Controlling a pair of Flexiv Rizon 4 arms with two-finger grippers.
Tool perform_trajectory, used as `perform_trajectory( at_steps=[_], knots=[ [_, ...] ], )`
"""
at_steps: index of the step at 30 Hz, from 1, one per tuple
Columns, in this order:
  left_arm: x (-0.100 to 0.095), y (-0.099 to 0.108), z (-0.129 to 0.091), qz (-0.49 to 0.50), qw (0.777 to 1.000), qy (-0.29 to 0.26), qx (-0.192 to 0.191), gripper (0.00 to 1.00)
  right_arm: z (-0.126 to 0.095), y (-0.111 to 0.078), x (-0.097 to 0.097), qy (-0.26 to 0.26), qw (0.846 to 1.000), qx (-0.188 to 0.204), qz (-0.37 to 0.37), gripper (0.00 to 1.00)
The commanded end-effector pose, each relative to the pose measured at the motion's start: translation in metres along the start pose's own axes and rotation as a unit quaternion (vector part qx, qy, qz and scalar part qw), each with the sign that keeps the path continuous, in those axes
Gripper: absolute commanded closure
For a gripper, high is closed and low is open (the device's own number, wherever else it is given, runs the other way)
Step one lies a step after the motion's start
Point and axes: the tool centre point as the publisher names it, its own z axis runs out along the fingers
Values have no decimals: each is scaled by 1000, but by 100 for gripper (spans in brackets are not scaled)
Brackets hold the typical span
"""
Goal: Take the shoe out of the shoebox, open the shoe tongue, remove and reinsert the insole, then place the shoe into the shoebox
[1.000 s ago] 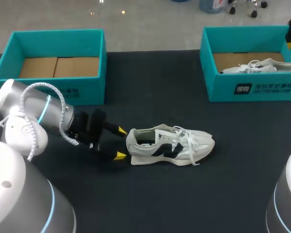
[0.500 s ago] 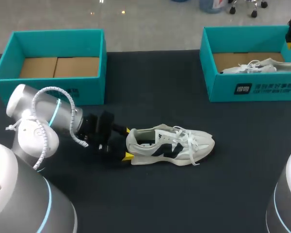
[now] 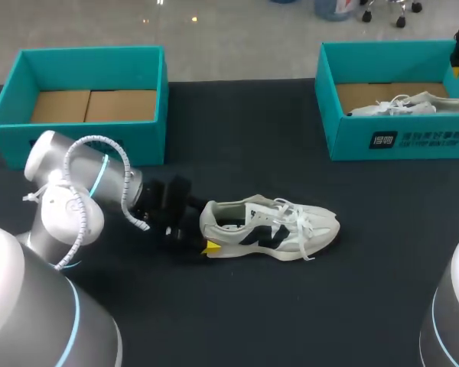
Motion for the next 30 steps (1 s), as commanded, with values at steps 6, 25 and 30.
perform_trajectory(
  at_steps=[6, 25, 30],
  knots=[
    [-4, 1, 11, 2, 1000, 8, -4, 0, 0, 0, 0, 0, 1000, 0, 0, 0],
    [-5, 2, 4, -7, 1000, 20, -3, 100, 0, 0, 0, 0, 1000, 0, 0, 0],
    [-5, 2, 4, -7, 1000, 20, -3, 100, 0, 0, 0, 0, 1000, 0, 0, 0]
  ],
)
